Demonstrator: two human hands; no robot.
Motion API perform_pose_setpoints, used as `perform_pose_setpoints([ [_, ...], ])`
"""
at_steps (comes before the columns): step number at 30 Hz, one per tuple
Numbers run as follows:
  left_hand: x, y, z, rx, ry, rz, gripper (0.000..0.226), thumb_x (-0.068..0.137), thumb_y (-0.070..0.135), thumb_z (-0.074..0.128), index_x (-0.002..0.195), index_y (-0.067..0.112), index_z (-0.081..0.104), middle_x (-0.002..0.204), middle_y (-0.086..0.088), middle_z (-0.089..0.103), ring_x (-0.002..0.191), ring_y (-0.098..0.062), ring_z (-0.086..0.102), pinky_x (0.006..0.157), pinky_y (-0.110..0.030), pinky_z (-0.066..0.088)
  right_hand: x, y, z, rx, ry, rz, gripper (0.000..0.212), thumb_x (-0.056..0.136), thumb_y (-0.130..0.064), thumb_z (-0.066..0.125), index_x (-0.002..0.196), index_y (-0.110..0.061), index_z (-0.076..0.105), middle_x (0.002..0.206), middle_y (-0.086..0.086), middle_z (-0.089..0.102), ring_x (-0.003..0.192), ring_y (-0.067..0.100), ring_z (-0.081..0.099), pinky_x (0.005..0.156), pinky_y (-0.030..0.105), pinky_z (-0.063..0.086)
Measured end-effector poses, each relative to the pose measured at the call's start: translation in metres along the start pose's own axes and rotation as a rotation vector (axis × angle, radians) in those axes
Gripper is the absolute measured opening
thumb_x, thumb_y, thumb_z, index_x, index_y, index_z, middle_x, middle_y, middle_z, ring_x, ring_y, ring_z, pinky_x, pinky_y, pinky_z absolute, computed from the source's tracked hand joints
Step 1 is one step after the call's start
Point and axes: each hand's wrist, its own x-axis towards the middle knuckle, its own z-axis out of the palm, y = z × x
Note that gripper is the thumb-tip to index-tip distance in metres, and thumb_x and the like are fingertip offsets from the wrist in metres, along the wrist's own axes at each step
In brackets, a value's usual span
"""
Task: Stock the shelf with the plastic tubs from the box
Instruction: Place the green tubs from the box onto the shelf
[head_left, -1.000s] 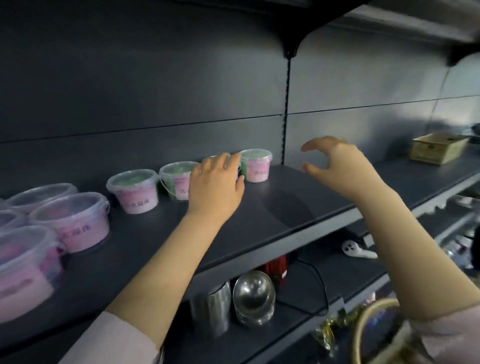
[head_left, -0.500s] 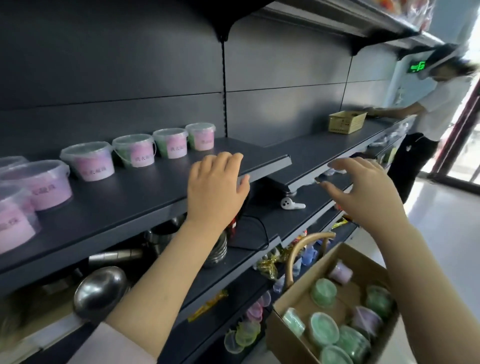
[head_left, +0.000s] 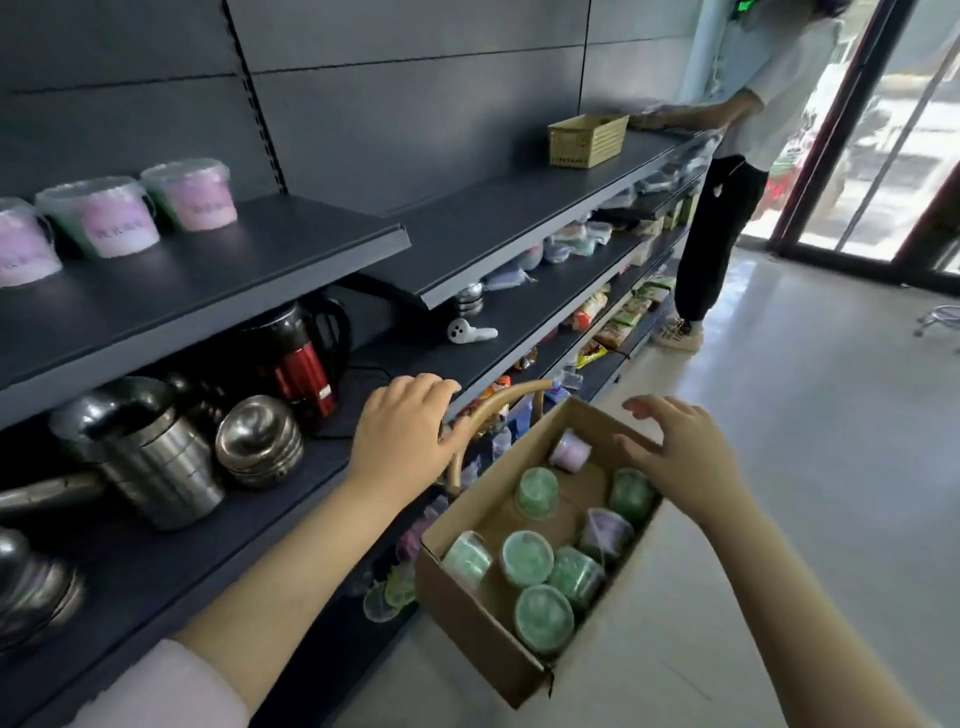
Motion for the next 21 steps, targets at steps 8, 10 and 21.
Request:
perform_pose_setpoints([
  [8, -0.027, 0.054, 0.089, -0.056, -0.29, -0.033, 0.036, 0.088, 0.045, 0.055, 0.116, 0.022, 0.061, 0.111, 0.008, 0.062, 0.103, -0.017, 0.057, 0.082, -0.034, 0.048, -0.021, 0.121, 0.046, 0.105, -0.213, 0.18, 0.04, 0.083, -0.027, 0.07, 0.12, -0.016, 0.062, 0.116, 0.004, 0.063, 0.105, 0.027, 0.059, 0.084, 0.033, 0.047],
  [10, -0.035, 0.055, 0.111, -0.076, -0.38, -0.073, 0.038, 0.088, 0.045, 0.056, 0.117, 0.022, 0.06, 0.113, 0.007, 0.061, 0.103, -0.018, 0.057, 0.081, -0.036, 0.048, -0.026, 0.135, 0.065, 0.14, -0.275, 0.216, 0.037, 0.084, -0.027, 0.069, 0.119, -0.017, 0.062, 0.115, 0.002, 0.063, 0.104, 0.024, 0.059, 0.081, 0.028, 0.043],
  [21, -0.068, 0.018, 0.265, -0.303, -0.806, -0.355, 0.042, 0.091, 0.042, 0.056, 0.127, 0.019, 0.054, 0.129, 0.003, 0.055, 0.118, -0.022, 0.049, 0.088, -0.035, 0.044, -0.04, 0.163, 0.215, 0.271, -0.541, 0.44, 0.028, 0.083, -0.018, 0.071, 0.11, -0.013, 0.064, 0.104, 0.003, 0.064, 0.098, 0.022, 0.06, 0.08, 0.026, 0.041],
])
